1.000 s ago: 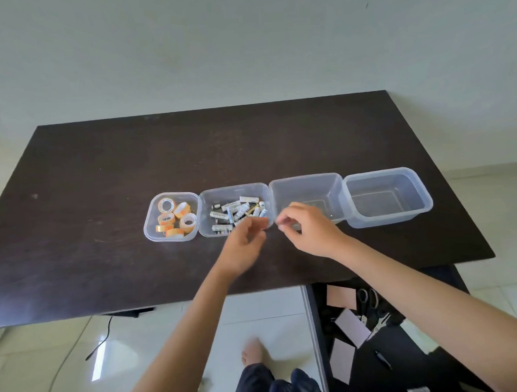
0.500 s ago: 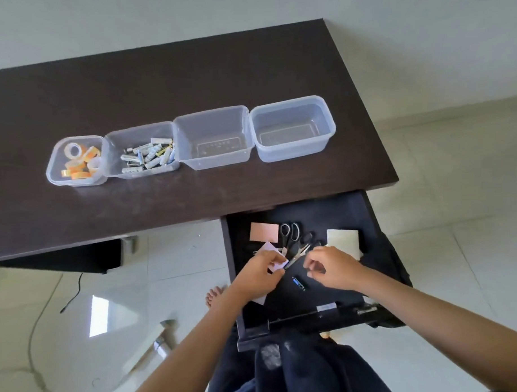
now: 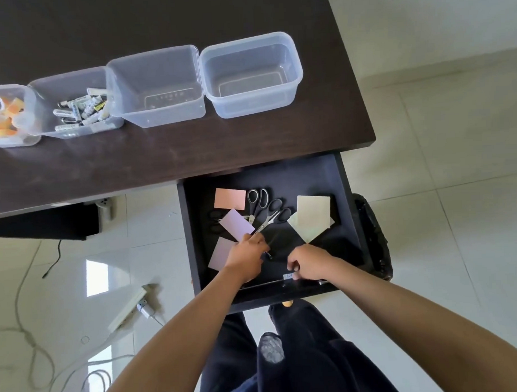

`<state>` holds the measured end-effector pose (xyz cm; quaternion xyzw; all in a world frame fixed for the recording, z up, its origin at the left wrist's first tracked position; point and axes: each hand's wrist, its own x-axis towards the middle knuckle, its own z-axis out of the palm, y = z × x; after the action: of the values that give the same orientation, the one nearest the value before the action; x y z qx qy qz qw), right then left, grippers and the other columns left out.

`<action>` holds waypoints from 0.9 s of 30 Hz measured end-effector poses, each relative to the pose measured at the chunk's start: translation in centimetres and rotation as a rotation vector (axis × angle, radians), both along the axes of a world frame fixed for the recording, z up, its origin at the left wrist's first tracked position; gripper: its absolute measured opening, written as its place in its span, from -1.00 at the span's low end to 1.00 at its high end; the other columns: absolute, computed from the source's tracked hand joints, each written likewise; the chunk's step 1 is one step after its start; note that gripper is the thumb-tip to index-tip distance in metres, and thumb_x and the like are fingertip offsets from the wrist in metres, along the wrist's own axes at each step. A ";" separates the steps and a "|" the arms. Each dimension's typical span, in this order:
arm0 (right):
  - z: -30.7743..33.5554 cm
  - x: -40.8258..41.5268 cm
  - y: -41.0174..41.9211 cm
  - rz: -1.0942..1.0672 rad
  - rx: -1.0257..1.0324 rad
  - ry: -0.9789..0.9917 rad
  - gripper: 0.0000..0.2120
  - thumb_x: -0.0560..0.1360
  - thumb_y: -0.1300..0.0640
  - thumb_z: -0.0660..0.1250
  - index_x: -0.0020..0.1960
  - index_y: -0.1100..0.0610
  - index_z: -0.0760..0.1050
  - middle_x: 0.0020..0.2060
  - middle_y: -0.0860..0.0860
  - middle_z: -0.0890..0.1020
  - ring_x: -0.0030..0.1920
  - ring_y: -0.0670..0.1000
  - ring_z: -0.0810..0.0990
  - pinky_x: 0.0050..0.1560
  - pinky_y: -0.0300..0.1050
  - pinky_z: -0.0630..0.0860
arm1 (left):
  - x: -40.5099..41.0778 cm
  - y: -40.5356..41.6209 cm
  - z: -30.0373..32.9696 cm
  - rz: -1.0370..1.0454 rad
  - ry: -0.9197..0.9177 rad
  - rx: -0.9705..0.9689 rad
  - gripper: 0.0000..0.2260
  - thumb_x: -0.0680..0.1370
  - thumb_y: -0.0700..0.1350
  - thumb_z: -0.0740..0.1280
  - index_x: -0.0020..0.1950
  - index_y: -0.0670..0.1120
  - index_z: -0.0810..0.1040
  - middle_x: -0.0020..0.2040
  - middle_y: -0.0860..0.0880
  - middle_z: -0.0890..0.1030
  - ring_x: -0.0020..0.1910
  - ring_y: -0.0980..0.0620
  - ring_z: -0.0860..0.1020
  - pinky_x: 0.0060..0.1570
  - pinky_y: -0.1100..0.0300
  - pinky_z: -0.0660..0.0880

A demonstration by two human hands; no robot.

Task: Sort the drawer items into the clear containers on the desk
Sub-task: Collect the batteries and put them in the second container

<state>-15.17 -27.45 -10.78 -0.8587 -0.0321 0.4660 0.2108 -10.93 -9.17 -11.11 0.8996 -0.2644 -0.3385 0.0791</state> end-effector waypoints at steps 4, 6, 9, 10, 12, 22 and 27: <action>-0.8 0.1 0.0 0.010 -0.010 0.039 -0.85 0.43 0.16 0.41 0.00 0.11 0.63 -0.05 0.02 0.67 -0.03 0.08 0.61 -0.02 -0.07 0.54 | -0.1 -0.3 -0.8 -0.012 -0.048 0.012 -0.68 0.54 -0.26 0.21 0.26 -0.05 0.50 0.22 -0.07 0.44 0.24 -0.13 0.36 0.03 0.00 0.46; -1.0 0.2 0.2 0.024 -0.021 0.057 -0.89 0.44 0.22 0.38 -0.06 0.14 0.63 -0.09 0.04 0.68 -0.07 0.09 0.62 -0.03 -0.05 0.56 | -0.3 -0.4 -0.9 0.019 -0.047 0.018 -0.73 0.54 -0.25 0.21 0.21 -0.07 0.51 0.18 -0.08 0.46 0.21 -0.14 0.38 -0.01 0.01 0.45; -0.7 0.4 0.6 0.049 -0.019 0.069 -0.88 0.44 0.28 0.33 -0.07 0.18 0.63 -0.11 0.08 0.67 -0.07 0.11 0.62 -0.04 -0.06 0.55 | -0.7 -0.1 -0.9 0.083 -0.013 0.009 -0.77 0.53 -0.22 0.24 0.18 -0.09 0.52 0.17 -0.08 0.48 0.17 -0.14 0.43 0.02 0.02 0.47; -0.7 0.4 0.7 0.053 -0.012 0.069 -0.88 0.45 0.29 0.33 -0.07 0.19 0.63 -0.10 0.09 0.67 -0.07 0.11 0.62 -0.04 -0.07 0.54 | -0.8 0.0 -0.9 0.113 0.006 -0.005 -0.77 0.53 -0.21 0.26 0.17 -0.09 0.52 0.18 -0.08 0.48 0.16 -0.14 0.46 0.03 0.03 0.48; -0.6 0.2 0.6 0.036 0.010 0.069 -0.88 0.45 0.30 0.33 -0.07 0.19 0.63 -0.10 0.10 0.67 -0.09 0.10 0.62 -0.03 -0.08 0.55 | -1.1 0.3 -0.7 0.176 0.040 -0.042 -0.78 0.53 -0.18 0.29 0.16 -0.08 0.52 0.17 -0.07 0.49 0.12 -0.13 0.50 0.01 0.05 0.48; 3.9 0.8 0.5 -0.310 0.282 -0.139 -0.95 0.43 0.17 0.43 -0.12 0.09 0.66 -0.19 -0.10 0.67 -0.13 -0.11 0.61 -0.03 -0.23 0.54 | -1.5 2.4 3.8 0.471 0.003 -0.361 -0.83 0.49 -0.20 0.38 0.08 -0.12 0.61 0.05 -0.01 0.56 -0.01 0.04 0.54 0.07 0.22 0.47; 10.3 6.0 3.6 -0.309 0.398 -0.356 -0.97 0.42 0.13 0.45 -0.14 0.03 0.66 -0.23 -0.17 0.63 -0.17 -0.18 0.59 -0.13 -0.30 0.49 | 2.5 6.3 8.5 0.724 -0.153 -0.516 -0.87 0.48 -0.24 0.41 0.01 -0.12 0.64 -0.10 0.07 0.53 -0.18 0.21 0.51 -0.15 0.55 0.41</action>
<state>-9.17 -23.87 -0.48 -0.8634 -0.0282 0.2553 0.4343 -8.45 -2.89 -2.59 0.9074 -0.0133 -0.1446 0.3945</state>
